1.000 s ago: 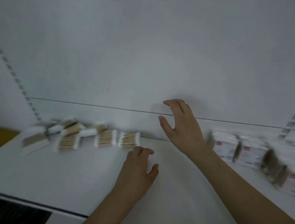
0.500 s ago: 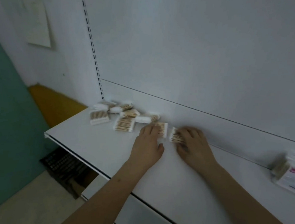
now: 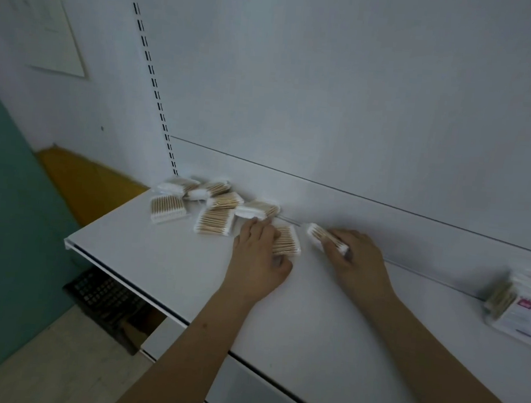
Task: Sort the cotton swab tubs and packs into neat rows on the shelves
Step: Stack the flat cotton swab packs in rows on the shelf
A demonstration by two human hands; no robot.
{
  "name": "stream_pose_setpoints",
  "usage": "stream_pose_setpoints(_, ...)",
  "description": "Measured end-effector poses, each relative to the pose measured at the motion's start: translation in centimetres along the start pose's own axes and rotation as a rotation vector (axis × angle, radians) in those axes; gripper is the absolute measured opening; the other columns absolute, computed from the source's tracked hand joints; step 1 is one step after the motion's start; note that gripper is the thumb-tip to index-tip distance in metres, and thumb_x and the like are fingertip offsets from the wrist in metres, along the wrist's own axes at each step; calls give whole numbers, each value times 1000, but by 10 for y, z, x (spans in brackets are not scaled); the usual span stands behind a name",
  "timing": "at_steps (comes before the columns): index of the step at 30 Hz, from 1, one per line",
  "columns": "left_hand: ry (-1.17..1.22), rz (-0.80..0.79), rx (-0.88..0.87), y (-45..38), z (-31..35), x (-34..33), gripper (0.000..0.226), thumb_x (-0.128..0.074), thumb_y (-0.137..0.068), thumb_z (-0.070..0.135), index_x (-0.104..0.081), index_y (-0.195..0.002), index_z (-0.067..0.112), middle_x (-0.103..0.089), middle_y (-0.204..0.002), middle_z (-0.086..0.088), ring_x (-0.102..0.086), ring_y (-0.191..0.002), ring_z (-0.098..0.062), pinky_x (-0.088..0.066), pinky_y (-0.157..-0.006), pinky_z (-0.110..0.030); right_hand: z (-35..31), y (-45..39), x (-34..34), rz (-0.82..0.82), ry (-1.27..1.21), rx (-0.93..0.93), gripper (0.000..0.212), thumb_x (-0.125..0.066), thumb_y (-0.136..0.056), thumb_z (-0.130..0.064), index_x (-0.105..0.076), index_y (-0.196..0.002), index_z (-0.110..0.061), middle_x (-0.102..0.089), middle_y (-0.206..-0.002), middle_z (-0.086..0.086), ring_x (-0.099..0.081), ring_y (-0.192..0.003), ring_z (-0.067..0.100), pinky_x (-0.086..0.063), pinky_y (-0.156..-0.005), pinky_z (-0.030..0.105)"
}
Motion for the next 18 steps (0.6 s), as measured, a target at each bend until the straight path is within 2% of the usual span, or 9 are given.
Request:
stream_pose_setpoints(3,7,-29,51,2,1,1,45,-57,-69,42,-58,-109,19,-60,-110,3,-45,-113,-25,-32,-88,-34,-6,2,7,24,-132,-72,39,-50,-91,-57,-71,-98,-25,-68,-88,-8,-60,-82,5,-41,-74,14)
stream_pose_setpoints(6,65,29,25,0,4,4,41,-59,-74,52,-60,-102,22,-61,-100,5,-51,-98,-19,-39,-82,-32,-5,2,9,43,-258,-161,13,-63,-95,-34,-70,-103,-27,-70,-90,-12,-61,-83,-7,-40,-71,4)
stream_pose_setpoints(7,119,37,30,0,5,7,37,-61,-79,49,-60,-104,21,-62,-98,4,-52,-94,-17,-41,-78,-29,-4,3,9,56,-303,-187,12,-64,-94,-29,-69,-105,-27,-71,-93,-13,-61,-83,-9,-41,-72,4)
stream_pose_setpoints(10,251,52,64,1,11,19,22,-59,-95,39,-61,-109,22,-63,-96,4,-54,-81,-9,-37,-66,-21,-4,4,11,55,-390,-239,15,-67,-93,-27,-69,-107,-28,-71,-97,-15,-63,-85,-7,-46,-75,8)
stream_pose_setpoints(12,296,52,109,2,13,23,25,-55,-99,41,-62,-110,21,-60,-84,5,-52,-71,-7,-31,-60,-17,-5,0,12,2,-450,-283,11,-68,-92,-28,-71,-103,-31,-72,-96,-15,-66,-84,-3,-50,-75,13)
stream_pose_setpoints(14,366,61,194,3,12,26,26,-57,-97,43,-60,-110,21,-54,-70,9,-50,-62,-3,-31,-54,-16,-6,-2,15,-77,-577,-385,10,-67,-93,-27,-70,-101,-32,-74,-95,-6,-69,-83,7,-56,-73,24)
stream_pose_setpoints(16,452,66,260,3,9,26,26,-64,-93,43,-57,-103,19,-58,-70,10,-54,-59,-1,-36,-51,-17,-9,1,21,-155,-776,-505,17,-65,-94,-17,-66,-109,-23,-73,-105,9,-70,-86,16,-59,-73,34)
stream_pose_setpoints(18,490,36,274,3,8,25,29,-69,-90,41,-55,-95,16,-62,-76,6,-56,-61,1,-39,-52,-13,-12,11,33,-221,-969,-599,26,-60,-93,1,-61,-114,-14,-72,-109,11,-71,-89,20,-59,-73,34)
Point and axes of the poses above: each hand's wrist, its own y-axis away from the middle knuckle, its own x-axis out of the back of the hand, z = x × y, the point moved 2 cm from there along -y, towards the middle knuckle
